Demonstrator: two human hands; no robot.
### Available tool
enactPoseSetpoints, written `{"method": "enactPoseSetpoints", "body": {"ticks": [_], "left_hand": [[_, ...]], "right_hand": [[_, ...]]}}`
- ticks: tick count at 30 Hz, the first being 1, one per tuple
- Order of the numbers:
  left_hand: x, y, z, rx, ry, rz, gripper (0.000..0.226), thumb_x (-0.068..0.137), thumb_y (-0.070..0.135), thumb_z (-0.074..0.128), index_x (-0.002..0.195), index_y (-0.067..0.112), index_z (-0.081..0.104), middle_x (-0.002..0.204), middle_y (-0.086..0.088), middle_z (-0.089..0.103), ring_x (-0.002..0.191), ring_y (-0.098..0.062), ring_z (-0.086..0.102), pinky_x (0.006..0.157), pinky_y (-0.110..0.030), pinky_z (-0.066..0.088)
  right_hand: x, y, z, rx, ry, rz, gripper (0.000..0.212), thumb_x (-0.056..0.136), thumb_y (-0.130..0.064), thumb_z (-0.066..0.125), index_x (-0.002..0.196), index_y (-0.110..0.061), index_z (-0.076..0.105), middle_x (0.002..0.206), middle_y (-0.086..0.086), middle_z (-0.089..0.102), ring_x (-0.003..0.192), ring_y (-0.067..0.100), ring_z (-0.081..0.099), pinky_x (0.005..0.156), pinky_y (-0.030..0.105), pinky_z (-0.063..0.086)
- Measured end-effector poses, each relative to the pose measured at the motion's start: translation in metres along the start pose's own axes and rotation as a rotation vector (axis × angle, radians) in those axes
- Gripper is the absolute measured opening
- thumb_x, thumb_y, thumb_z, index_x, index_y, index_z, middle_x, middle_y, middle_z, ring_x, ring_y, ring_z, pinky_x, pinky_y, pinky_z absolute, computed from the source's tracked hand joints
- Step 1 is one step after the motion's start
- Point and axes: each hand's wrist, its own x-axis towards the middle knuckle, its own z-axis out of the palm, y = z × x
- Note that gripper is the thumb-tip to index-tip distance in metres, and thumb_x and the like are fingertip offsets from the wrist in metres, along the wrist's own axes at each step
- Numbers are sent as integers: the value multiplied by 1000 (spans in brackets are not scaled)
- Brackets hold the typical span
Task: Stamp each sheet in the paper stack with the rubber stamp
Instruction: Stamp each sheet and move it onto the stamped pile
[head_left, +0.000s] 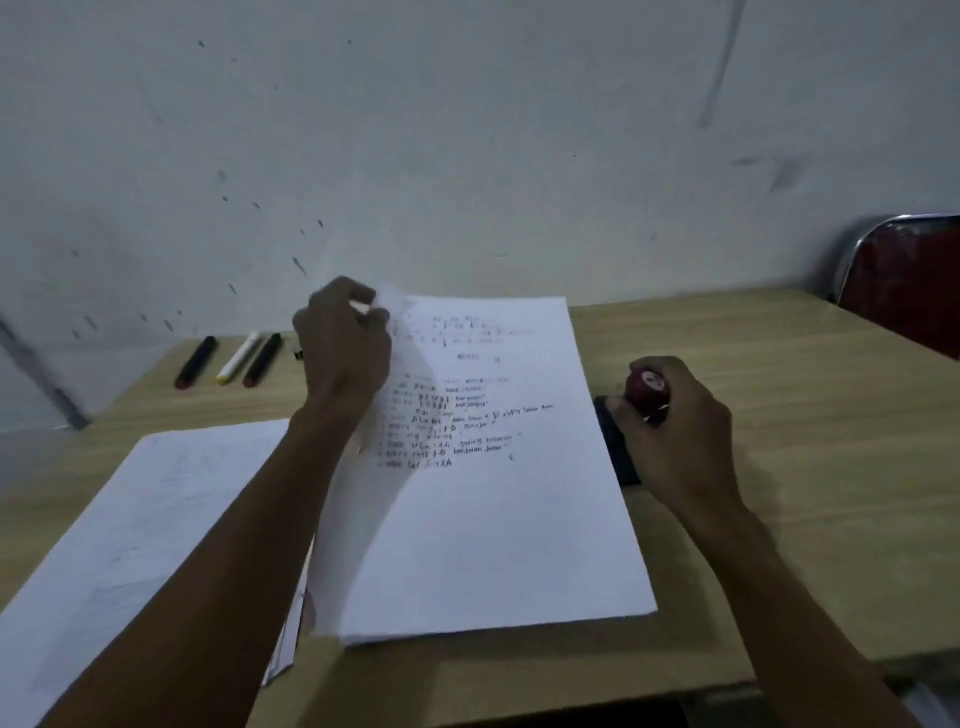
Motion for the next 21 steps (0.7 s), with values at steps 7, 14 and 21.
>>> {"method": "enactPoseSetpoints", "body": {"ticks": [7, 14, 21], "left_hand": [[-48, -59, 16, -1, -151, -255, 20, 89, 11, 63, 109, 7, 62, 101, -17, 68, 95, -27, 63, 77, -23, 36], [-62, -81, 21, 23, -216, -290, 43, 88, 18, 64, 127, 8, 48, 117, -19, 60, 108, -32, 56, 81, -33, 41], [-71, -81, 21, 94, -468, 78, 48, 81, 36, 70, 124, 17, 57, 129, -3, 52, 123, -24, 42, 95, -35, 38]], "right_hand": [[-6, -8, -4, -19, 13, -38, 28, 83, -21, 74, 107, -20, 60, 92, -7, 62, 78, 12, 58, 73, 27, 46], [-15, -29, 8, 46, -150, -58, 18, 88, -23, 68, 97, -19, 53, 85, -13, 60, 76, -4, 56, 60, 12, 42], [-25, -38, 29, -117, -403, -67, 17, 93, -30, 56, 98, -21, 43, 80, -2, 59, 73, 21, 59, 68, 44, 51]]}}
